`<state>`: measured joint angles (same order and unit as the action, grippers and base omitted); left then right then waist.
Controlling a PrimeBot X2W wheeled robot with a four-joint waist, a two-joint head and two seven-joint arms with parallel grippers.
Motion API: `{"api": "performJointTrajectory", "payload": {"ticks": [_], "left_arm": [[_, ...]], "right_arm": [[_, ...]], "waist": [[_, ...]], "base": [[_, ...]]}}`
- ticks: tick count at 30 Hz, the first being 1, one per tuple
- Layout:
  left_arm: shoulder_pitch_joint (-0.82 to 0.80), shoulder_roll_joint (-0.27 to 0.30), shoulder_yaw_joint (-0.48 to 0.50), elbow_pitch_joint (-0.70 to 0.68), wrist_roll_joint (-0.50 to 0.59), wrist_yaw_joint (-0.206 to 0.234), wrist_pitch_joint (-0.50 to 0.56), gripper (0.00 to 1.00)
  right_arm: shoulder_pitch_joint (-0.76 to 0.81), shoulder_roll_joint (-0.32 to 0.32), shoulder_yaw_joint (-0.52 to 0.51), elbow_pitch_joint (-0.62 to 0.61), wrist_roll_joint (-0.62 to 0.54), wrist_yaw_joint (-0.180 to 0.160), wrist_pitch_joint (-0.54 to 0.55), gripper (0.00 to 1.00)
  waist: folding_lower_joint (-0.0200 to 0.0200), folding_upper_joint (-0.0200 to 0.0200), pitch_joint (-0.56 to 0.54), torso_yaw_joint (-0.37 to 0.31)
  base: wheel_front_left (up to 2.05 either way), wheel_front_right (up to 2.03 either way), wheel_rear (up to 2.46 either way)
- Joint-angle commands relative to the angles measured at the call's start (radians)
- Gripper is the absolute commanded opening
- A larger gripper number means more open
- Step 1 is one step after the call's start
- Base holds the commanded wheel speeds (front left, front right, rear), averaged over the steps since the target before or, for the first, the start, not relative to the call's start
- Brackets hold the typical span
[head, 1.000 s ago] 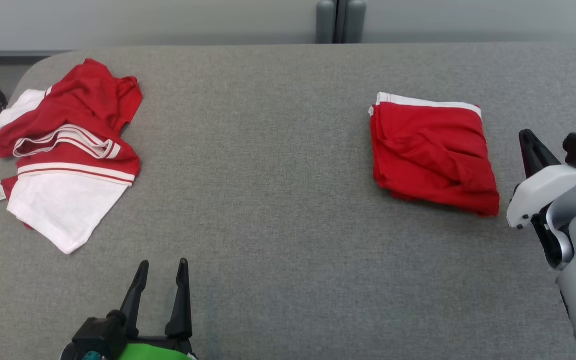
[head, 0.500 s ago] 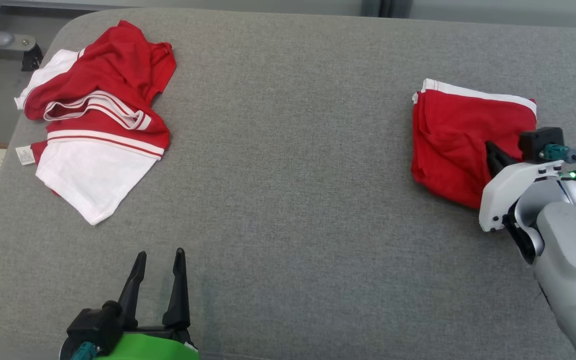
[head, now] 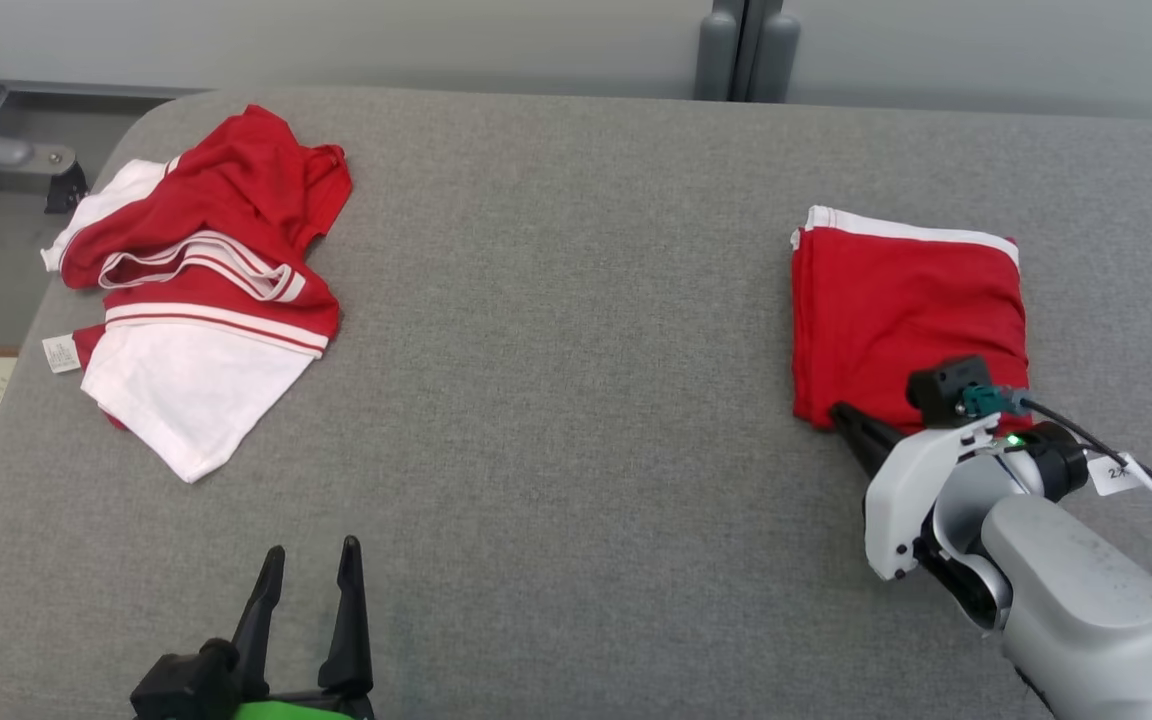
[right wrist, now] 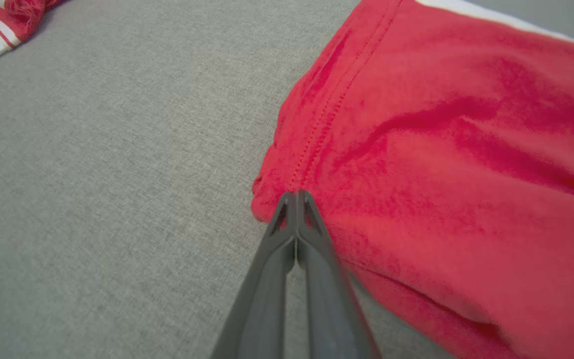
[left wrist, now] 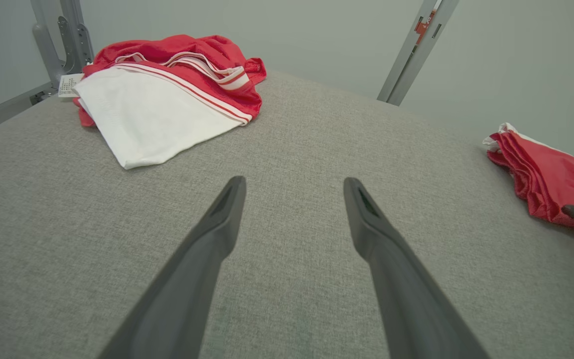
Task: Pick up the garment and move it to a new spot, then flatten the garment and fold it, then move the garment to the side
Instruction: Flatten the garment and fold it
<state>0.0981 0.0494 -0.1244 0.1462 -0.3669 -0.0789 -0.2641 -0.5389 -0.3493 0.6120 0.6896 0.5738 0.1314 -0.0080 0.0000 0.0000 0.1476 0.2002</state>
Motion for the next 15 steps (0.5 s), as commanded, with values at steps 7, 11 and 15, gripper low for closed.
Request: {"api": "performJointTrajectory", "payload": {"ticks": [7, 11, 15], "left_arm": [[0.065, 0.002, 0.048, 0.011, 0.034, 0.001, 0.000, 1.00], [0.101, 0.002, 0.082, 0.015, 0.050, -0.006, 0.000, 1.00], [0.129, 0.002, 0.113, 0.006, 0.066, -0.011, 0.000, 1.00]], "right_arm": [[0.079, -0.006, 0.014, -0.069, 0.059, -0.001, -0.114, 0.00], [0.139, -0.017, -0.055, -0.099, 0.011, -0.001, -0.212, 1.00], [0.212, -0.026, -0.169, -0.151, -0.064, -0.001, -0.250, 1.00]], "waist": [[0.0000, 0.0000, -0.114, -0.056], [0.0000, 0.0000, -0.162, -0.081], [0.0000, 0.0000, -0.183, -0.108]], "base": [[0.00, 0.00, 0.00], [0.00, 0.00, 0.00], [0.00, 0.00, 0.00]]}}
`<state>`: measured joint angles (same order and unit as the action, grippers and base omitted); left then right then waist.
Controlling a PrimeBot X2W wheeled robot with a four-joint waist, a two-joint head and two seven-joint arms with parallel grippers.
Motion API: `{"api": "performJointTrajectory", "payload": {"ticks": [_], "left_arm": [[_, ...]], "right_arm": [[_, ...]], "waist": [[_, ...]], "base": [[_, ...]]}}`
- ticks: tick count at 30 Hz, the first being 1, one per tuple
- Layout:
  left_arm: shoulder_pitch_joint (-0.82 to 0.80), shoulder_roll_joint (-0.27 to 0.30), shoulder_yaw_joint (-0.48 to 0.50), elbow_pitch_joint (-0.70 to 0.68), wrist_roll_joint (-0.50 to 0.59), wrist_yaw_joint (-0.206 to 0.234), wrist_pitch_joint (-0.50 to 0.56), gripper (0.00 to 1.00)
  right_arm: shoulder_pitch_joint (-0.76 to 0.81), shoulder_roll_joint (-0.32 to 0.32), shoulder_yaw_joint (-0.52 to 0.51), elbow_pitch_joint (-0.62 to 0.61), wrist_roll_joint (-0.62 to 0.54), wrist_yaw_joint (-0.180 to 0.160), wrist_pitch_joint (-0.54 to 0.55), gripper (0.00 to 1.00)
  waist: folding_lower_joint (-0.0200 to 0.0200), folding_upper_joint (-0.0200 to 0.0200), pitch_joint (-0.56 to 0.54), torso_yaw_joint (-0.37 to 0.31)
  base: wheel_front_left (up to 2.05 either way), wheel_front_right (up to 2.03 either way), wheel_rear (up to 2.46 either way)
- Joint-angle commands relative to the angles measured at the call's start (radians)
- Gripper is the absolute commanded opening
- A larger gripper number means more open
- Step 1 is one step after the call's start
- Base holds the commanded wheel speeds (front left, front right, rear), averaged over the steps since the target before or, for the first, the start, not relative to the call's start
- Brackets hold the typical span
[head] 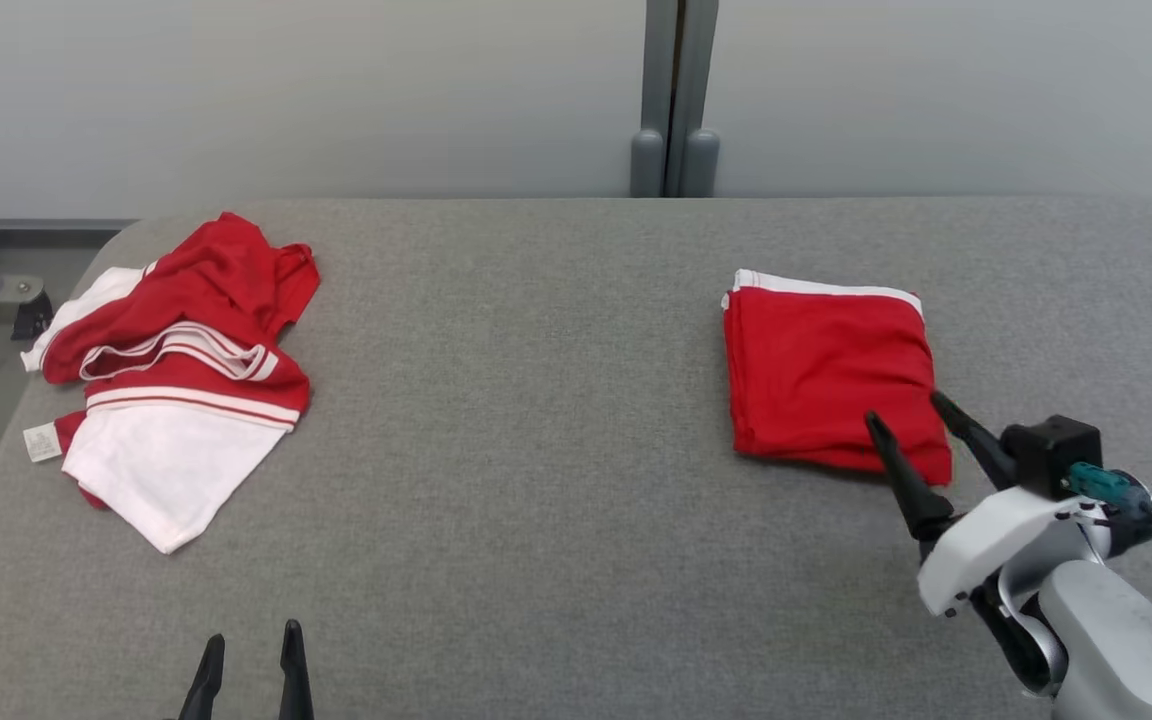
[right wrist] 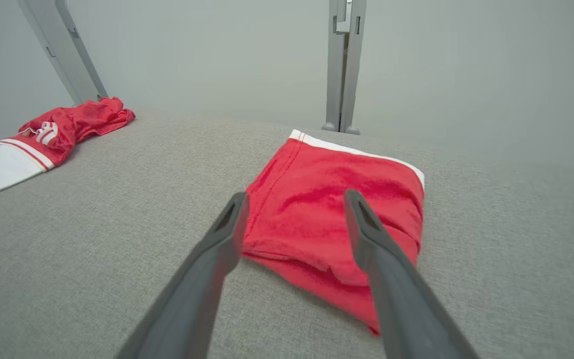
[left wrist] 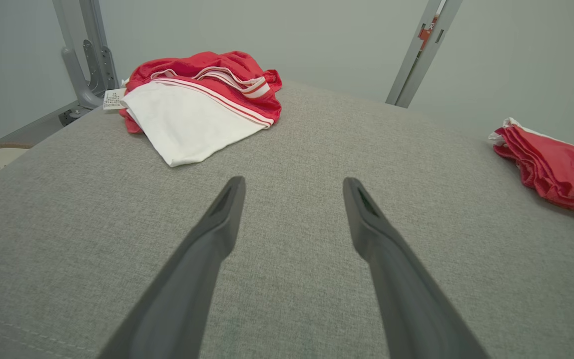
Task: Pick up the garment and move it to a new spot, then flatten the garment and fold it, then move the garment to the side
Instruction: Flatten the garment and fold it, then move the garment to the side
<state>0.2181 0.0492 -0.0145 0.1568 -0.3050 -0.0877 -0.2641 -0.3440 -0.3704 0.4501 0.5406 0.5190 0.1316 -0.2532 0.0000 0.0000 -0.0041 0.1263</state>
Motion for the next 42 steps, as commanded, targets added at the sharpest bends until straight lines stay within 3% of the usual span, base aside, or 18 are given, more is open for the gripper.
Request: {"api": "performJointTrajectory", "payload": {"ticks": [1, 11, 23, 28, 33, 42], "left_arm": [[0.016, 0.003, 0.008, -0.007, 0.009, -0.005, 0.000, 1.00], [0.033, 0.002, 0.008, -0.005, 0.008, -0.023, 0.000, 1.00], [0.020, 0.003, -0.008, -0.004, 0.004, -0.034, 0.000, 1.00], [0.006, 0.003, -0.012, -0.005, 0.003, -0.036, 0.000, 1.00], [-0.027, 0.002, -0.037, -0.005, -0.003, -0.037, 0.000, 1.00], [-0.139, 0.003, -0.111, 0.009, -0.020, -0.042, 0.000, 1.00]], "right_arm": [[0.044, -0.005, -0.048, -0.021, -0.030, -0.002, -0.008, 1.00], [0.329, 0.067, -0.326, -0.228, -0.192, -0.002, -0.012, 1.00], [0.422, 0.152, -0.420, -0.266, -0.268, -0.002, -0.012, 1.00], [0.343, 0.175, -0.415, -0.208, -0.183, -0.002, -0.010, 1.00], [0.147, 0.190, -0.489, -0.122, -0.006, -0.002, 0.172, 1.00], [-0.213, 0.219, -0.625, 0.101, -0.139, -0.001, 0.475, 1.00]], "waist": [[0.0000, 0.0000, -0.036, -0.039], [0.0000, 0.0000, -0.052, -0.058], [0.0000, 0.0000, -0.041, -0.076], [0.0000, 0.0000, -0.018, -0.078], [0.0000, 0.0000, 0.038, -0.074], [0.0000, 0.0000, 0.179, -0.003]], "base": [[0.00, 0.00, 0.00], [0.00, 0.00, 0.00], [0.00, 0.00, 0.00], [0.00, 0.00, 0.00], [0.00, 0.00, 0.00], [0.00, 0.00, 0.00]]}}
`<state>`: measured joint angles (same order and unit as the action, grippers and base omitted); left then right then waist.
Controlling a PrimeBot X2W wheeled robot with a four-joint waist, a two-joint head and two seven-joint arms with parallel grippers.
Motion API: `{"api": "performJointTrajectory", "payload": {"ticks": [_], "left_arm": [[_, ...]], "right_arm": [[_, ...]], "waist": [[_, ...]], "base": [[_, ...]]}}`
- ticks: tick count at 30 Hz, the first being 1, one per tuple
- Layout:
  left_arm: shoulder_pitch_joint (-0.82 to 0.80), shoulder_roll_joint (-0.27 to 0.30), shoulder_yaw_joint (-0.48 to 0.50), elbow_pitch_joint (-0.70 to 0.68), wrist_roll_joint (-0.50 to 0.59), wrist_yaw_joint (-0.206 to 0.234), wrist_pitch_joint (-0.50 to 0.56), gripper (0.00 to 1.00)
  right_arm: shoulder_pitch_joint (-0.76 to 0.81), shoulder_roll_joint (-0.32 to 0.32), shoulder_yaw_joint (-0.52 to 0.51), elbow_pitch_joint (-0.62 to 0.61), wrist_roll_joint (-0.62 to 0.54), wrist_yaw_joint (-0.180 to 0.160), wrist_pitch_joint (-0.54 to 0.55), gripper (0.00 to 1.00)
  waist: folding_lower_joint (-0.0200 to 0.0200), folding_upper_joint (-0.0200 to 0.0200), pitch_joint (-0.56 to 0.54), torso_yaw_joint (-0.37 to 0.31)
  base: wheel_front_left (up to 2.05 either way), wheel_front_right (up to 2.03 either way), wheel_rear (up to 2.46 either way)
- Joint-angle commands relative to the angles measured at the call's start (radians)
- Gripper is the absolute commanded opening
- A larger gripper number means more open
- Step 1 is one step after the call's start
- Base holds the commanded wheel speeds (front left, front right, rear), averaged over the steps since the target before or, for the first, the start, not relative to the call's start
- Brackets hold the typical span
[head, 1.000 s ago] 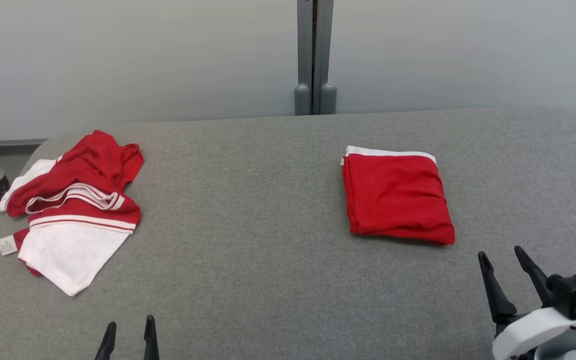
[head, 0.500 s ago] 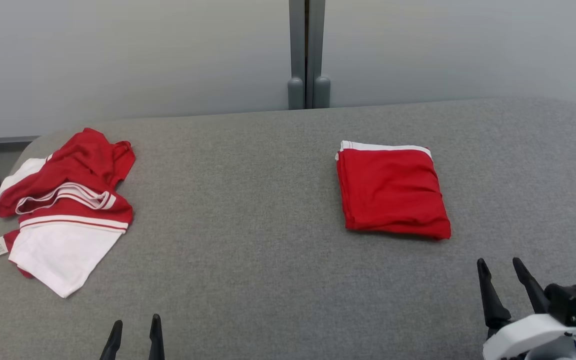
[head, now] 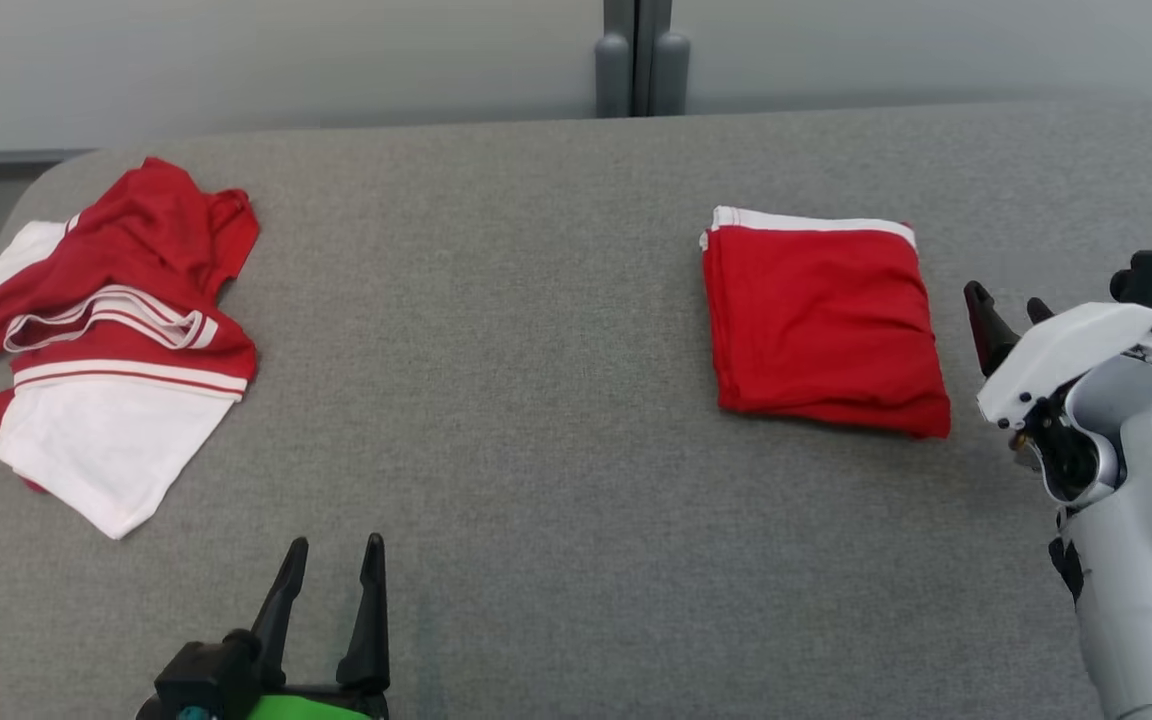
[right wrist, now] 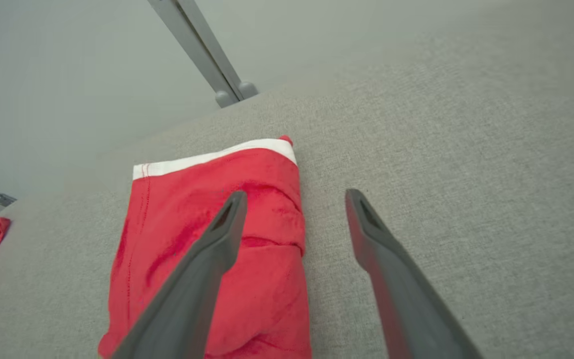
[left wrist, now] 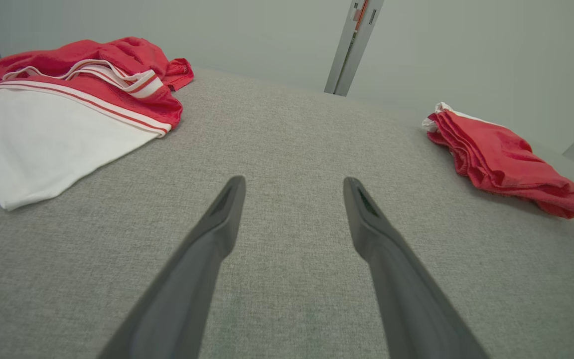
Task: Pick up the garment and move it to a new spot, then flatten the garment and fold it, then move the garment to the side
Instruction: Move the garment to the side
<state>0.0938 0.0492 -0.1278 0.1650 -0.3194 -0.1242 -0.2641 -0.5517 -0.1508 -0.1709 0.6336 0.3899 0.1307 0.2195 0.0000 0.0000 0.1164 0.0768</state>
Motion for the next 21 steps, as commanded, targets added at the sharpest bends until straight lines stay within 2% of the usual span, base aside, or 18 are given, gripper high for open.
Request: {"api": "performJointTrajectory", "payload": {"ticks": [1, 5, 10, 11, 12, 17, 21], "left_arm": [[-0.023, 0.003, -0.003, 0.004, -0.008, -0.006, 0.000, 1.00], [-0.056, 0.003, -0.025, 0.019, -0.005, -0.008, 0.000, 1.00], [-0.084, 0.003, -0.035, 0.027, 0.005, -0.006, 0.000, 1.00], [-0.087, 0.003, -0.036, 0.027, 0.010, -0.006, 0.000, 1.00], [-0.090, 0.003, -0.035, 0.027, 0.014, -0.007, 0.000, 1.00], [-0.095, 0.003, -0.024, 0.016, 0.039, -0.007, 0.000, 1.00], [-0.123, 0.017, -0.026, -0.008, 0.055, -0.007, 0.000, 1.00]], "right_arm": [[-0.027, -0.001, -0.017, 0.033, -0.031, 0.000, 0.016, 1.00], [-0.096, 0.016, -0.079, 0.145, -0.120, 0.000, 0.050, 1.00], [-0.137, 0.044, -0.144, 0.261, -0.165, 0.000, 0.071, 1.00], [-0.142, 0.049, -0.148, 0.274, -0.167, 0.000, 0.070, 0.95], [-0.151, 0.056, -0.168, 0.285, -0.159, 0.000, 0.054, 0.00], [-0.191, 0.076, -0.201, 0.288, -0.126, 0.000, 0.005, 0.00], [-0.216, 0.063, -0.177, 0.262, -0.127, 0.000, 0.001, 0.00]], "waist": [[0.0000, 0.0000, 0.068, 0.055], [0.0000, 0.0000, 0.094, 0.087], [0.0000, 0.0000, 0.107, 0.104], [0.0000, 0.0000, 0.108, 0.103], [0.0000, 0.0000, 0.109, 0.097], [0.0000, 0.0000, 0.125, 0.015], [0.0000, 0.0000, 0.182, -0.093]], "base": [[0.00, 0.00, 0.00], [0.00, 0.00, 0.00], [0.00, 0.00, 0.00], [0.00, 0.00, 0.00], [0.00, 0.00, 0.00], [0.00, 0.00, 0.00], [0.00, 0.00, 0.00]]}}
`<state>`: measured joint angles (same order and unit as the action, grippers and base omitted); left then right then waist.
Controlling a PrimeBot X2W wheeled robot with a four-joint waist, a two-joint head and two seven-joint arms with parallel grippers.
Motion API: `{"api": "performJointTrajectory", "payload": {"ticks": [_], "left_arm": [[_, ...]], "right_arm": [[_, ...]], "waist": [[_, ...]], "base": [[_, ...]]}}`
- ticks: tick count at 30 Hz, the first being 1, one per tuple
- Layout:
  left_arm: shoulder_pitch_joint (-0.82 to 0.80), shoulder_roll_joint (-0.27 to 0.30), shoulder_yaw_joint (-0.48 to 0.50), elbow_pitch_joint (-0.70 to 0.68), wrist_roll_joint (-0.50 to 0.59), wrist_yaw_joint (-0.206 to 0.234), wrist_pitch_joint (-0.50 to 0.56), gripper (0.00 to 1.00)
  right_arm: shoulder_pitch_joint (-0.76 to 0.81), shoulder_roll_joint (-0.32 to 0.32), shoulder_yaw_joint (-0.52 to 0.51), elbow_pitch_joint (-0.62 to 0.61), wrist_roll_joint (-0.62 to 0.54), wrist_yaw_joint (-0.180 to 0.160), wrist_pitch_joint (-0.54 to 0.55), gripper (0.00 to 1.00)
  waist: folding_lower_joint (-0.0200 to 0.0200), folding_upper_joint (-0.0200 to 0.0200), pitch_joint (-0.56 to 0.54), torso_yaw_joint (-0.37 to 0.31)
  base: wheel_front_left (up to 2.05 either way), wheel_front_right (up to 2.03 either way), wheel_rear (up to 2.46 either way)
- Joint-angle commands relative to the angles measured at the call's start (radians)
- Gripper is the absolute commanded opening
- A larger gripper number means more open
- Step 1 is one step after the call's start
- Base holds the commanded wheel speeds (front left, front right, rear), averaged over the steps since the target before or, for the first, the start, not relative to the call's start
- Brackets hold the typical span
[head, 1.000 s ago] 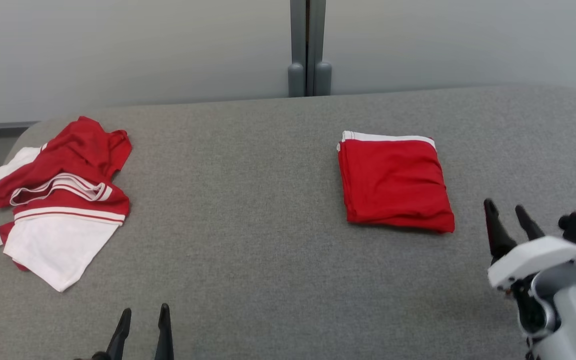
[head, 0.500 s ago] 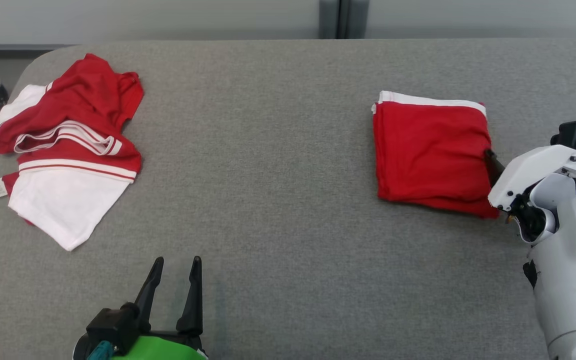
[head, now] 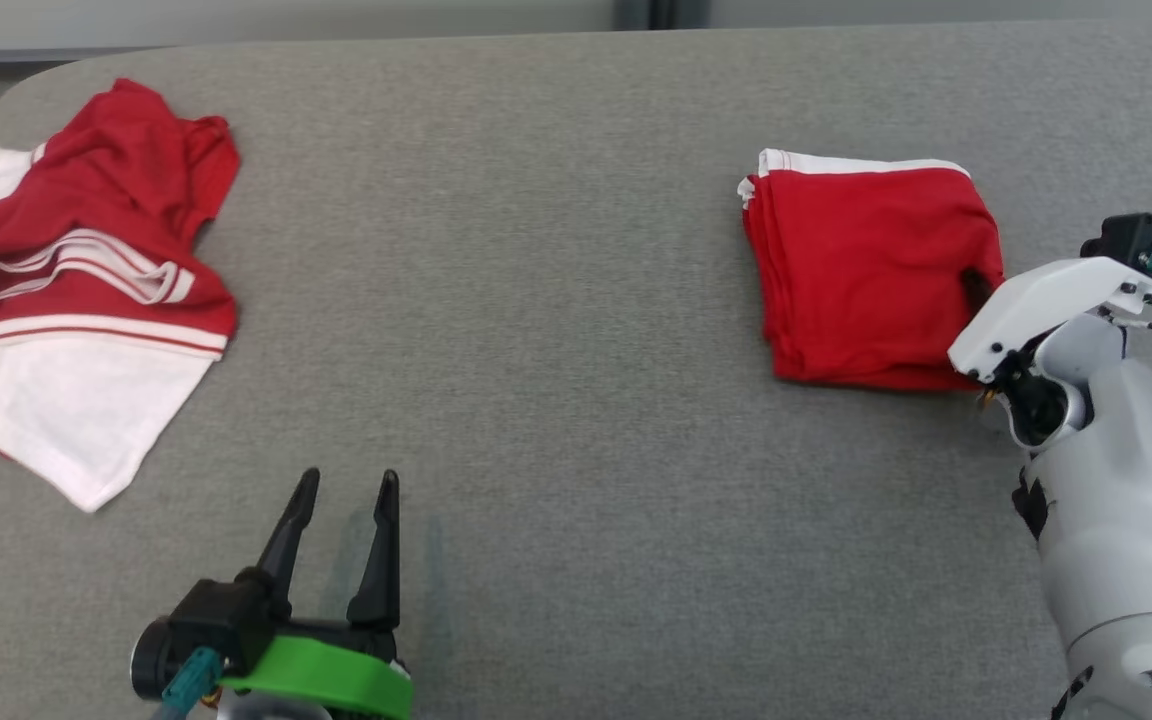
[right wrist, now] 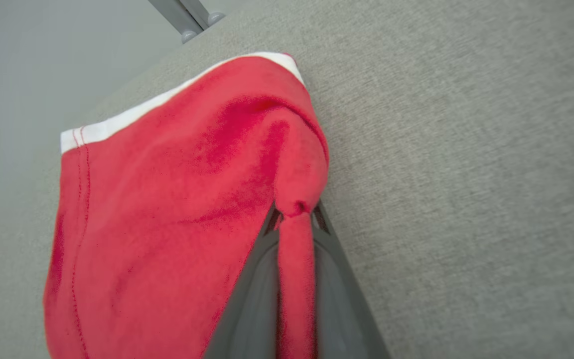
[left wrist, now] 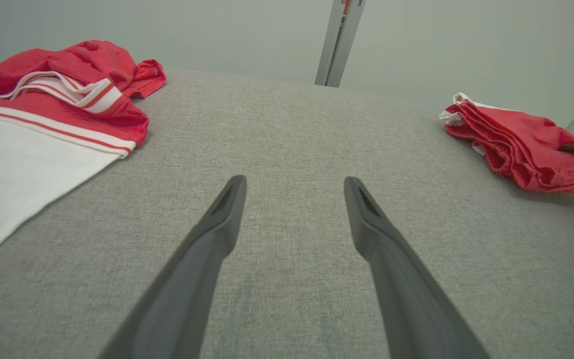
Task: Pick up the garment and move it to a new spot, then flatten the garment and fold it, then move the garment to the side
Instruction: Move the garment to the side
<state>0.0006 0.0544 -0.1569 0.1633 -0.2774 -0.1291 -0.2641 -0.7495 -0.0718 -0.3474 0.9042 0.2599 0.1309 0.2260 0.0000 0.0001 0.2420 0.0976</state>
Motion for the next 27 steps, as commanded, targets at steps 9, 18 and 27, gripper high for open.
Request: {"api": "performJointTrajectory", "payload": {"ticks": [9, 18, 27], "left_arm": [[-0.188, 0.088, -0.105, -0.016, 0.014, -0.003, 0.000, 1.00], [-0.187, 0.120, -0.120, -0.026, 0.008, -0.001, 0.000, 1.00], [-0.136, 0.103, -0.066, -0.054, -0.001, -0.001, 0.000, 1.00]], "right_arm": [[-0.098, -0.165, -0.033, -0.073, -0.076, 0.000, -0.059, 0.00], [-0.223, -0.346, -0.105, -0.037, -0.318, -0.001, -0.043, 0.00], [-0.241, -0.394, -0.146, -0.088, -0.612, -0.001, -0.069, 1.00]], "waist": [[0.0000, -0.0001, 0.254, -0.196], [0.0000, -0.0001, 0.302, -0.103], [0.0000, -0.0001, 0.268, -0.077]], "base": [[0.00, 0.00, 0.00], [0.00, 0.00, 0.00], [0.00, 0.00, 0.00]]}}
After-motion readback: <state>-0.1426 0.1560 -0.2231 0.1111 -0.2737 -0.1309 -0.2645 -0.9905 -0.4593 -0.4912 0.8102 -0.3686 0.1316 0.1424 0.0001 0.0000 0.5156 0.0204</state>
